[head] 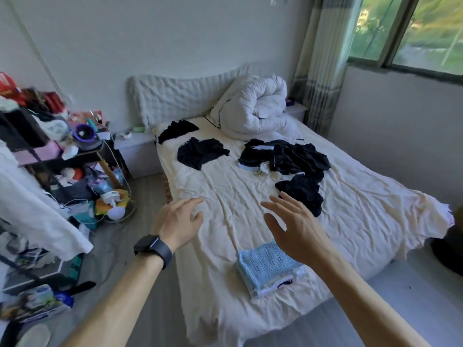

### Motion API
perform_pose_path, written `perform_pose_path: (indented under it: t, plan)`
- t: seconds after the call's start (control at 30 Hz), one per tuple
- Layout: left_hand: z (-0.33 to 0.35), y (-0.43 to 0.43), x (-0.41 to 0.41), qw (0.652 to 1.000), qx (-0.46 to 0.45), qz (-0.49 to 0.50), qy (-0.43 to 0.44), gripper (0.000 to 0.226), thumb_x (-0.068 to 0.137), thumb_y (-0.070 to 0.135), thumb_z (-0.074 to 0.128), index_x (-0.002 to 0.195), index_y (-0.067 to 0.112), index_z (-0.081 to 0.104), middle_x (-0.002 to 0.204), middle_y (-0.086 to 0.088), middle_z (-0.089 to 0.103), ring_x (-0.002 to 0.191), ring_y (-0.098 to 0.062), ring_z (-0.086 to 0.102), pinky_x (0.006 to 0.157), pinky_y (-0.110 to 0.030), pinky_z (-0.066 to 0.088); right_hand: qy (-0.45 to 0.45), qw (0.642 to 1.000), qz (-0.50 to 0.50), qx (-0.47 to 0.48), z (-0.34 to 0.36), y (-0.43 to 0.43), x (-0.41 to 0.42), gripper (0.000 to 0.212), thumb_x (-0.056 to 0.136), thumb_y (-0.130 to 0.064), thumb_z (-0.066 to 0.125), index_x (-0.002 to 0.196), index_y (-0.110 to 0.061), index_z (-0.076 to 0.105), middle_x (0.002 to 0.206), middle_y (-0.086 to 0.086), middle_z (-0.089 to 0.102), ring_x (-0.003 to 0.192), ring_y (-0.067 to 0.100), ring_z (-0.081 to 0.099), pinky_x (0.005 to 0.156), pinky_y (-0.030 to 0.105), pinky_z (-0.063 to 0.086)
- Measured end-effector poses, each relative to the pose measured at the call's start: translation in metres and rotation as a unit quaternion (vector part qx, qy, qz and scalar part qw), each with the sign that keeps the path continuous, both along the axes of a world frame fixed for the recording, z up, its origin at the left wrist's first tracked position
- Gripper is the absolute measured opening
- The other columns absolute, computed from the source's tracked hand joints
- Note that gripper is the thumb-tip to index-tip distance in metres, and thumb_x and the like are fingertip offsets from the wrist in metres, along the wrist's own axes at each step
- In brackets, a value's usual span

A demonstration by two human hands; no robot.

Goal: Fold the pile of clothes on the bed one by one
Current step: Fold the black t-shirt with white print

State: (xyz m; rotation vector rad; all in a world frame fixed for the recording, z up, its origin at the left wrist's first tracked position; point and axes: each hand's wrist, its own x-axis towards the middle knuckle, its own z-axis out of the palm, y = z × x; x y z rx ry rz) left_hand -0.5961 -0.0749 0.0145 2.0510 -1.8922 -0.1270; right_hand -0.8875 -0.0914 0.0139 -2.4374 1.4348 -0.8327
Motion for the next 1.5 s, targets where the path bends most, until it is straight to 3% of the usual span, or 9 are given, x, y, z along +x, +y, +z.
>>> perform_pose_path:
  t: [0.17, 0.43, 0.6, 0.7, 0.93, 1.17, 1.33, 1.5]
  plan:
    - [0.06, 0.021, 0.092, 0.998, -0.054, 0.021, -0.037, 0.056, 0.087, 0.048, 0.039, 0.135, 0.031, 0.06, 0.134, 0.007, 0.063, 0.12, -0.02, 0.058, 0.097, -0.034, 0.047, -0.007, 0.997, 0.014, -0.069, 0.06, 0.003, 0.087, 0.047, 0.101, -0.052, 0.037, 0.133, -0.031, 0.065, 0.143, -0.003, 0.06, 0.144, 0.02, 0.043, 0.114, 0.047, 0.041]
    - [0.131, 0.02, 0.243, 0.991, -0.114, 0.005, -0.062, 0.045, 0.098, 0.037, 0.051, 0.142, 0.031, 0.053, 0.143, 0.007, 0.055, 0.129, -0.02, 0.053, 0.103, -0.038, 0.044, -0.003, 0.992, 0.016, -0.127, 0.11, -0.009, 0.229, 0.051, 0.101, -0.053, 0.035, 0.137, -0.028, 0.063, 0.143, -0.003, 0.06, 0.145, 0.018, 0.041, 0.114, 0.046, 0.041]
    - [0.158, 0.014, 0.339, 0.989, -0.133, 0.007, -0.069, 0.052, 0.092, 0.046, 0.044, 0.141, 0.032, 0.055, 0.14, 0.007, 0.058, 0.125, -0.022, 0.056, 0.1, -0.038, 0.047, -0.042, 0.985, -0.009, -0.167, 0.125, -0.015, 0.312, 0.05, 0.101, -0.05, 0.037, 0.135, -0.026, 0.064, 0.142, -0.004, 0.061, 0.145, 0.018, 0.042, 0.113, 0.045, 0.042]
    - [0.167, -0.006, 0.388, 0.988, -0.138, 0.0, -0.072, 0.045, 0.095, 0.039, 0.054, 0.14, 0.032, 0.055, 0.142, 0.009, 0.056, 0.128, -0.019, 0.054, 0.104, -0.036, 0.045, -0.048, 0.981, -0.021, -0.187, 0.132, -0.029, 0.35, 0.048, 0.101, -0.05, 0.039, 0.135, -0.027, 0.065, 0.141, -0.006, 0.061, 0.145, 0.016, 0.042, 0.112, 0.044, 0.043]
    - [0.17, -0.091, 0.466, 0.989, -0.129, -0.005, -0.07, 0.048, 0.095, 0.043, 0.049, 0.141, 0.034, 0.053, 0.144, 0.009, 0.054, 0.129, -0.02, 0.053, 0.104, -0.036, 0.045, -0.038, 0.981, -0.036, -0.188, 0.135, -0.108, 0.419, 0.047, 0.101, -0.051, 0.04, 0.136, -0.03, 0.063, 0.14, -0.01, 0.061, 0.145, 0.014, 0.042, 0.113, 0.044, 0.043]
    - [0.163, -0.222, 0.526, 0.989, -0.126, 0.01, -0.081, 0.045, 0.097, 0.039, 0.054, 0.141, 0.036, 0.053, 0.143, 0.012, 0.055, 0.126, -0.018, 0.055, 0.102, -0.034, 0.045, -0.06, 0.984, -0.038, -0.162, 0.122, -0.246, 0.465, 0.043, 0.104, -0.049, 0.04, 0.136, -0.031, 0.063, 0.141, -0.01, 0.061, 0.144, 0.014, 0.041, 0.112, 0.042, 0.043]
    - [0.16, -0.312, 0.571, 0.99, -0.106, 0.03, -0.09, 0.047, 0.097, 0.041, 0.051, 0.144, 0.038, 0.049, 0.145, 0.012, 0.053, 0.129, -0.017, 0.052, 0.107, -0.035, 0.043, -0.073, 0.985, -0.042, -0.151, 0.123, -0.344, 0.496, 0.049, 0.097, -0.049, 0.042, 0.136, -0.029, 0.064, 0.14, -0.009, 0.061, 0.143, 0.014, 0.043, 0.11, 0.037, 0.042]
    - [0.142, -0.396, 0.607, 0.993, -0.089, 0.037, -0.073, 0.046, 0.098, 0.038, 0.053, 0.144, 0.035, 0.05, 0.145, 0.011, 0.052, 0.13, -0.018, 0.052, 0.105, -0.034, 0.043, -0.066, 0.987, -0.036, -0.139, 0.112, -0.431, 0.527, 0.043, 0.102, -0.046, 0.044, 0.135, -0.028, 0.064, 0.138, -0.007, 0.063, 0.141, 0.018, 0.046, 0.109, 0.04, 0.044]
